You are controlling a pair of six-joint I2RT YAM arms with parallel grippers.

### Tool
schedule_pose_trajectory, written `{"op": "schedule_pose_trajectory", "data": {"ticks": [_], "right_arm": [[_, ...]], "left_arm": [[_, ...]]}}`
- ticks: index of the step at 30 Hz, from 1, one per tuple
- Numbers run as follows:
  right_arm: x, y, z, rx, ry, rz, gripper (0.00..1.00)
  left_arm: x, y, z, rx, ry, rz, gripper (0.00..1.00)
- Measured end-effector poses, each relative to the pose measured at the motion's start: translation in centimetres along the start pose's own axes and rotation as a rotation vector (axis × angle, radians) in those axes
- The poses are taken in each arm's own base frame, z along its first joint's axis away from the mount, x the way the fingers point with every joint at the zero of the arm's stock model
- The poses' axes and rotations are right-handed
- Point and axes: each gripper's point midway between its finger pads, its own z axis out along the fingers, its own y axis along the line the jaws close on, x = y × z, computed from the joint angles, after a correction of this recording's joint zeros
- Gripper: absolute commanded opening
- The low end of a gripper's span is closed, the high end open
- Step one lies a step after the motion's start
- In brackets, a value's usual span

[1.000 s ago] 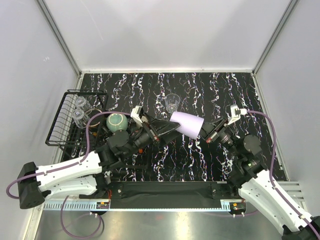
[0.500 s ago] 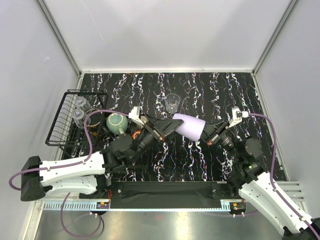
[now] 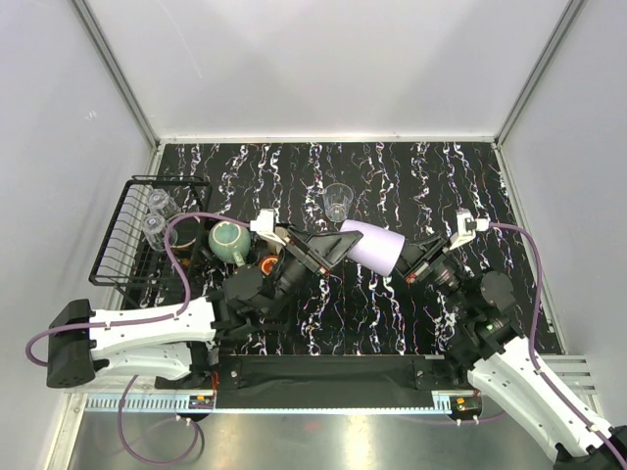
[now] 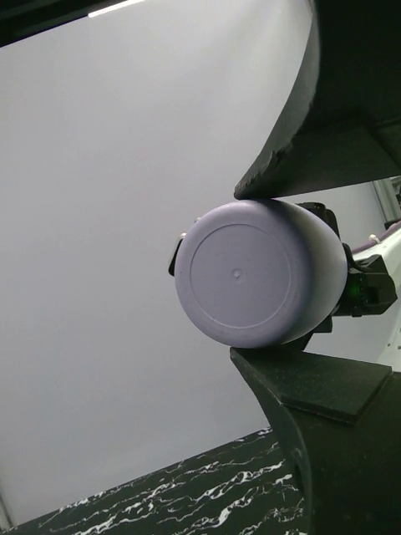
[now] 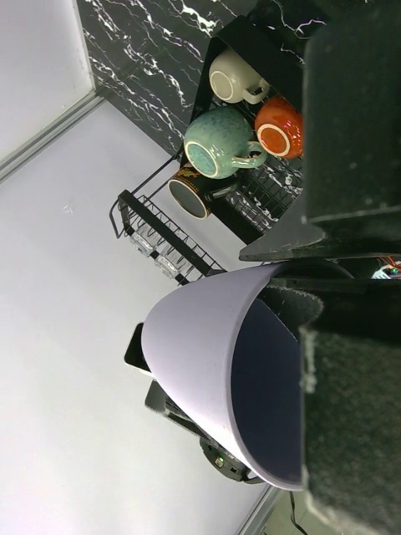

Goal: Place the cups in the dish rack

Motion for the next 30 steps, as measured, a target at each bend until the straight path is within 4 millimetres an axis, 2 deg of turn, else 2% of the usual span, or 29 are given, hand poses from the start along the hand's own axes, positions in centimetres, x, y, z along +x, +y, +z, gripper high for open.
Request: {"op": "schedule_pose_trajectory", "data": {"ticks": [2,3,4,6,7,9,10,12,14,17,23,27,30], "right_arm": [[-0.1,0.2,0.1,-0.009,-0.004,-0.006,0.00],[-0.1,0.2,0.1,-0.012,-0.006,-0.011,0.00],[-0.1,0.3,0.1,-0.017,-0.007,-0.015,0.01],[-0.1,0.3,0.1,-0.023,-0.010,-0.023,0.18],[0.0,0.2,0.1,-0.022,-0.009,-0.024,0.46],[0.2,0.0,0.0,-0.012,0.000,-0.017,0.70],[0.5,-0.3,0.0,-0.001,0.009,-0.014,0.87],[1.0,-1.2,-0.3,0.040,0.026,-0.005,0.98],[1.4,-2.3,-0.7,0.103,0.038,0.001,1.00],[1.2,-4.1,-1.4,0.236,0.040,0.013,1.00],[0.6,-7.9,-3.3,0.520,0.029,0.020,1.00],[1.8,-10.5,-4.3,0.644,0.074,0.029,1.00],[2.9,-12.0,-4.5,0.704,0.115,0.041,1.00]], "left_arm": [[-0.1,-0.2,-0.1,0.020,-0.005,0.015,0.42],[0.0,-0.3,-0.1,0.029,-0.006,0.026,0.13],[-0.1,-0.4,-0.2,0.035,-0.007,0.036,0.00],[0.0,-0.4,-0.2,0.043,-0.006,0.068,0.00],[0.0,-0.4,-0.3,0.043,-0.005,0.079,0.00],[0.1,-0.2,-0.4,0.036,0.000,0.124,0.00],[0.0,0.0,-0.5,0.027,0.003,0.153,0.00],[-0.3,0.2,-0.7,0.001,0.012,0.220,0.00],[-1.0,0.1,-1.0,-0.040,0.018,0.302,0.00],[-2.9,-1.3,-1.3,-0.094,0.010,0.434,0.00],[-10.2,-4.0,-3.3,-0.302,-0.068,0.754,0.00],[-15.9,-3.5,-6.9,-0.511,-0.145,0.928,0.00],[-19.9,-2.6,-11.2,-0.672,-0.202,1.035,0.00]]}}
